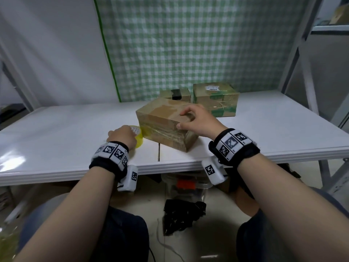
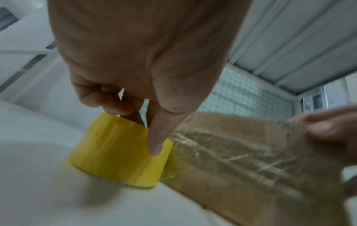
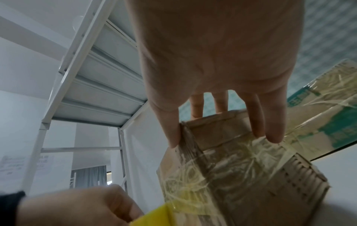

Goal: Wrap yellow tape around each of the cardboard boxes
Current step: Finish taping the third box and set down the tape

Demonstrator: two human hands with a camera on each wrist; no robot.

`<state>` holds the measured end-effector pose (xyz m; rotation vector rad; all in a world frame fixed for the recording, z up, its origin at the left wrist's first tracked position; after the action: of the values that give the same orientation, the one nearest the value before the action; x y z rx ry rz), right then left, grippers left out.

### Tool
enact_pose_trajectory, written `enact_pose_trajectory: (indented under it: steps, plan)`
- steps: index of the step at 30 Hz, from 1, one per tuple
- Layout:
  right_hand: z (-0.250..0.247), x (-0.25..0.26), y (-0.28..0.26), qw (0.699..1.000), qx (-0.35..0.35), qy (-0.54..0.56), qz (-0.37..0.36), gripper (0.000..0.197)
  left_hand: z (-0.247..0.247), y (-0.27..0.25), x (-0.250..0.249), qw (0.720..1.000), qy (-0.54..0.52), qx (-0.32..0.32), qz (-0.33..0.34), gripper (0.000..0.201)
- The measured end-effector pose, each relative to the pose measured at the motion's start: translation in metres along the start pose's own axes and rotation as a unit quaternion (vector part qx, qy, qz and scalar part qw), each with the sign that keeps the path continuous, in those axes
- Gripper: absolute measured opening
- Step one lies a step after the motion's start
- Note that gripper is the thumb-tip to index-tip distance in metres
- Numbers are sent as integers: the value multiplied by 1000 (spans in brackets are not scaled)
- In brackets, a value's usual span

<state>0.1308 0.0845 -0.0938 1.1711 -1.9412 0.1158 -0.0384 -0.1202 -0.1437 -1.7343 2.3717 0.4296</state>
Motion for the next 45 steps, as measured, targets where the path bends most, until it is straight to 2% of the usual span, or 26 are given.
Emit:
enact_pose_trajectory:
  steps: [5,8,11,15,18,21,23,25,27,31,33,35,39,42,45]
  plan:
    - [0,-8,3,1000,2,-25,-12,33,-27,-19,-20,981,-191,18,11,20]
    - [-1,-9,3,999,17,-26,-17,33,-44,-37,-29,951,-305,46,8,29]
    - [-4,-11,3,1000,22,-9,-15,30,-49,-52,-41,900,-420,115,-7,26]
    - [-8,-14,4,999,-4,15,-31,23,-48,-67,-61,825,-537,175,-17,17]
    - [-14,-12,4,998,-33,36,-32,20,-51,-71,-72,759,-621,194,-28,31]
    - [-30,2,3,988,-91,105,-61,33,-53,-78,-84,732,-649,209,-3,41]
    - [-39,15,-1,978,-99,151,-100,36,-52,-85,-93,733,-644,219,30,38]
    - [-41,24,-6,975,-72,174,-115,29,-51,-90,-98,740,-635,215,57,33]
    - [-37,23,-9,981,-58,163,-93,22,-51,-92,-102,751,-622,206,79,30]
    - [-37,14,-9,976,-94,188,-64,35,-55,-99,-108,767,-603,192,107,21]
    - [-38,12,-6,971,-112,200,-64,23,-55,-101,-110,769,-611,165,89,21]
    - [-38,10,-4,974,-126,181,-56,14,-51,-102,-112,778,-609,140,73,35]
    - [-39,10,-4,979,-147,131,-51,23,-48,-106,-117,786,-599,139,66,39]
    - [-42,15,-6,981,-157,55,-100,24,-47,-105,-120,807,-567,132,94,40]
    - [-43,20,-7,975,-157,-44,-152,21,-47,-112,-125,814,-546,159,120,39]
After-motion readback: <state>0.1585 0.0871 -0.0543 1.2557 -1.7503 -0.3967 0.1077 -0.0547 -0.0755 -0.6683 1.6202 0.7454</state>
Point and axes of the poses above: each hand's wrist, its own y-axis towards the middle knuckle, its own z-axis out of the palm, x = y × z, the point moved 4 cm from there along y, towards the middle knuckle, and after that the axes turned 12 degrees about -x, right-handed, at the moved point
